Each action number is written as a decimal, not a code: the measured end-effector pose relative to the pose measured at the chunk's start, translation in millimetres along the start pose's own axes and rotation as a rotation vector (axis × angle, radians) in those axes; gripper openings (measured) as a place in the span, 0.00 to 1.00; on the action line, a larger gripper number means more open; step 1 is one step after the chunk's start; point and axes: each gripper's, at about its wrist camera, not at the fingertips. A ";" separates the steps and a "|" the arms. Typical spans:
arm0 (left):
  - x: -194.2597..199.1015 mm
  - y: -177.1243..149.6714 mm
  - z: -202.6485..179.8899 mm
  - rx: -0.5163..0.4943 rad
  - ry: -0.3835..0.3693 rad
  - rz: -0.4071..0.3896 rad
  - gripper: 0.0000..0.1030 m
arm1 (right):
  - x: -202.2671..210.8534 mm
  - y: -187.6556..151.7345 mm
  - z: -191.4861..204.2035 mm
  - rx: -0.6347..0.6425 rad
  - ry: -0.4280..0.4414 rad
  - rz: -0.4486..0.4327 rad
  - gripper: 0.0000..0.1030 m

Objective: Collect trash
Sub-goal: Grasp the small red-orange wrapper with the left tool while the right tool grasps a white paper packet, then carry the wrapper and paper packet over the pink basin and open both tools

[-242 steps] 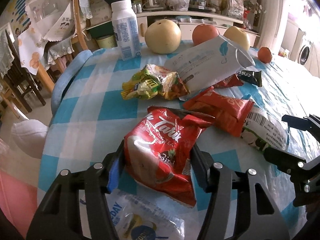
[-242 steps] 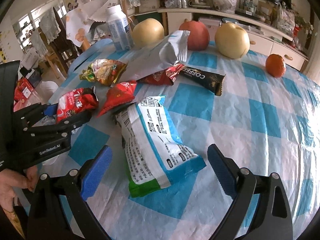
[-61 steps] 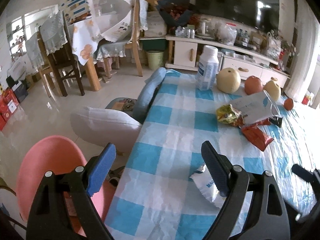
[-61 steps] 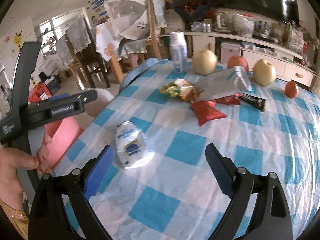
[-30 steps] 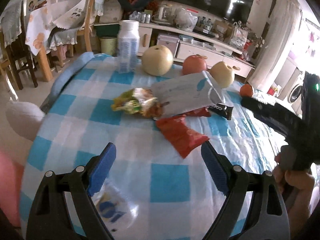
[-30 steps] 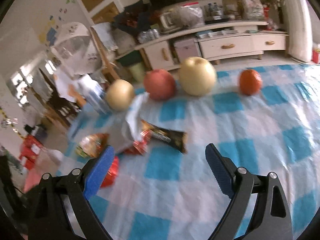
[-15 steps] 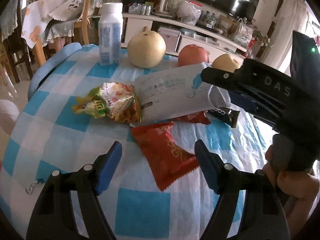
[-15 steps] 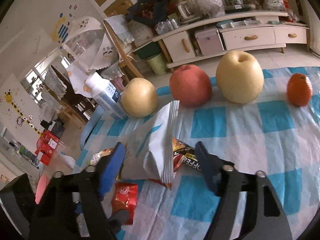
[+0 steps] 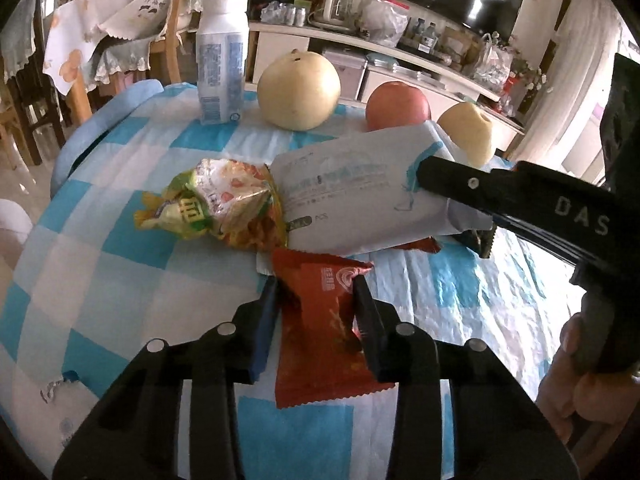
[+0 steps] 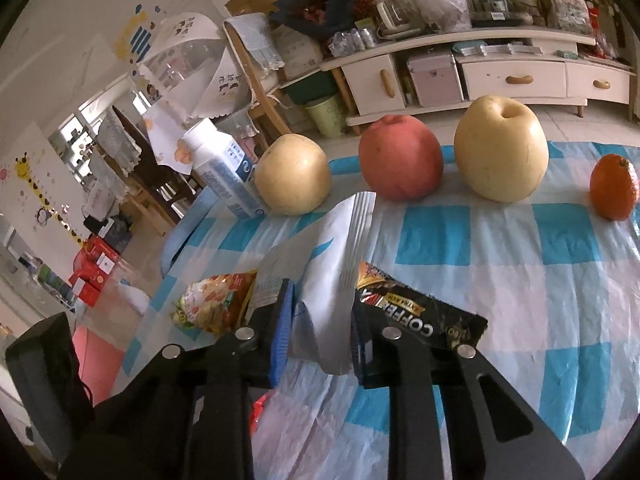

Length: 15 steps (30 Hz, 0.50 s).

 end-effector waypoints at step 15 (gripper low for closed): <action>44.2 -14.7 30.7 0.017 -0.093 0.001 0.33 | 66.7 -29.1 27.0 0.071 -0.113 -0.042 0.21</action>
Point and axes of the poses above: each gripper's, at about its wrist camera, not at the fingertips, and x roughly against the way its jaws point, z to its left, y to its top, and after that the axes turned 14 degrees about x, right-handed
